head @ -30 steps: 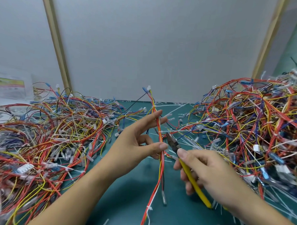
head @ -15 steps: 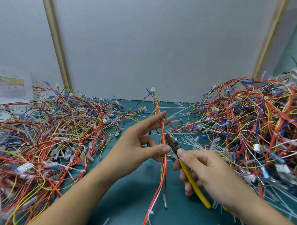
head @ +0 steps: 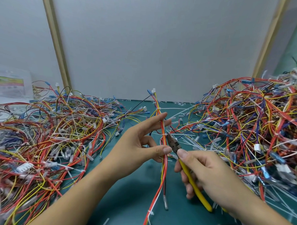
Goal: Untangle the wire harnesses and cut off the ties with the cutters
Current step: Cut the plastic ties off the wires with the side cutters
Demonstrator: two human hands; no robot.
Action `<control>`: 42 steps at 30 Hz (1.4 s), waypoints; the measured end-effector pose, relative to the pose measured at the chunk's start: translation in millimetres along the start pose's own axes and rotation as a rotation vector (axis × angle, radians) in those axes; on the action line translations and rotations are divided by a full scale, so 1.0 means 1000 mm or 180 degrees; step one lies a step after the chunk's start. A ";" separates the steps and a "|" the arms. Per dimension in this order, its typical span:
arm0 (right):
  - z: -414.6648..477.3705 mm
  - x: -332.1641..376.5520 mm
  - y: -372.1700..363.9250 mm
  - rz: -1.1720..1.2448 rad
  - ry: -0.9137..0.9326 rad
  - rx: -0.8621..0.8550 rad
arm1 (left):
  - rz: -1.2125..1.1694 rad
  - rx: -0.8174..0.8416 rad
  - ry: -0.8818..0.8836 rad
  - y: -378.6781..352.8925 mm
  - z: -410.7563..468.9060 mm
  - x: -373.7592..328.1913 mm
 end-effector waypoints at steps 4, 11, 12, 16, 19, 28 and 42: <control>0.000 0.000 0.000 0.0009 -0.0001 0.0037 | 0.0020 0.0025 0.0019 0.000 -0.001 -0.002; -0.003 0.003 0.003 0.0037 0.0067 0.0010 | 0.0067 0.0012 0.0025 -0.001 -0.001 -0.003; -0.003 0.003 0.004 0.0157 0.0053 -0.0029 | 0.0064 -0.0010 0.0024 0.000 -0.001 -0.003; -0.001 0.010 0.011 0.0551 0.0282 -0.0429 | 0.0058 -0.0082 0.0084 0.002 -0.002 -0.003; 0.002 0.011 0.022 0.0763 0.0468 -0.0753 | 0.0141 -0.0045 0.0119 0.001 -0.002 -0.003; 0.009 -0.001 0.029 0.0644 0.0555 -0.1104 | 0.0167 0.0595 0.0137 -0.021 -0.008 -0.010; 0.009 0.000 0.025 0.0670 0.0731 -0.0831 | 0.0349 -0.0360 -0.0060 -0.005 -0.004 -0.009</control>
Point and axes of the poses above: each hand's wrist, its own z-axis towards the middle knuckle, its own y-axis out of the back of the hand, x = y × z, the point moved 5 cm from there along z, towards the middle knuckle, and after that the axes turned 5 degrees about z, right-handed, at the moved point
